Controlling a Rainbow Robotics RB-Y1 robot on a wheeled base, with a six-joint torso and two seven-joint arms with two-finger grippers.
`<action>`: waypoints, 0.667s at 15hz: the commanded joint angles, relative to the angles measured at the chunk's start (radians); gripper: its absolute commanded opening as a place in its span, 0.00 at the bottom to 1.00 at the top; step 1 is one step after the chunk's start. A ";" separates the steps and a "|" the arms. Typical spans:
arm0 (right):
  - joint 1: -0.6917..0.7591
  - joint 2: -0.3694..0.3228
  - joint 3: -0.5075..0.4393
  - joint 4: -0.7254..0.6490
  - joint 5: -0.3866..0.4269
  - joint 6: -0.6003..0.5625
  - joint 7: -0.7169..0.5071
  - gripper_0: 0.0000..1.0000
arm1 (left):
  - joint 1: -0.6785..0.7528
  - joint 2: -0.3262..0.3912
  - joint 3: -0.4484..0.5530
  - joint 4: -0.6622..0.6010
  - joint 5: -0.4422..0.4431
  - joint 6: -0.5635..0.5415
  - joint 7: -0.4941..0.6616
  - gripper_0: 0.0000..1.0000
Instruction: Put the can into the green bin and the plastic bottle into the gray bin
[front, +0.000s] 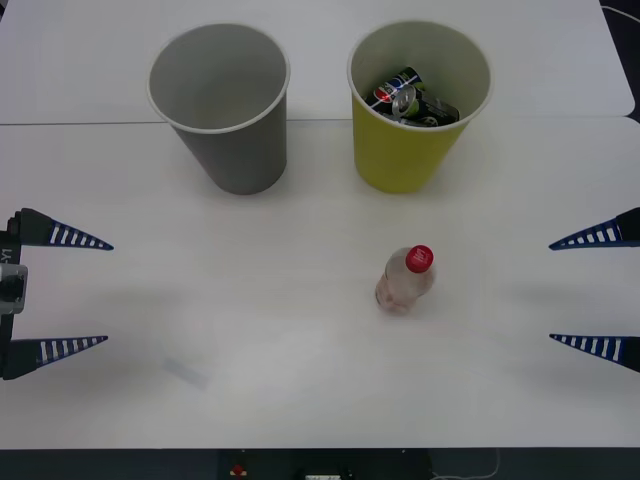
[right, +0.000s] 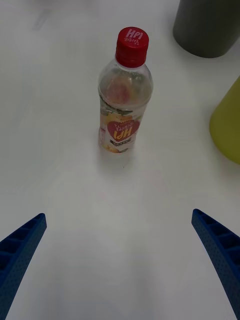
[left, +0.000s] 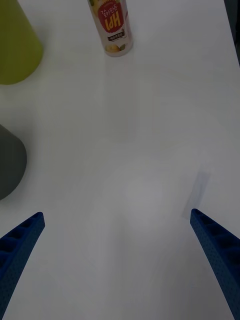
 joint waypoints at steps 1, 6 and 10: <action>0.000 0.000 0.000 0.000 0.000 0.000 0.000 1.00 | 0.000 0.000 0.000 0.000 0.000 0.000 0.000 1.00; -0.024 0.030 0.024 -0.002 0.003 0.018 0.003 1.00 | 0.000 0.000 0.000 0.000 0.000 0.000 0.000 1.00; -0.055 0.073 0.096 0.073 -0.028 0.039 0.015 1.00 | 0.000 0.000 0.000 0.000 0.000 0.000 0.000 1.00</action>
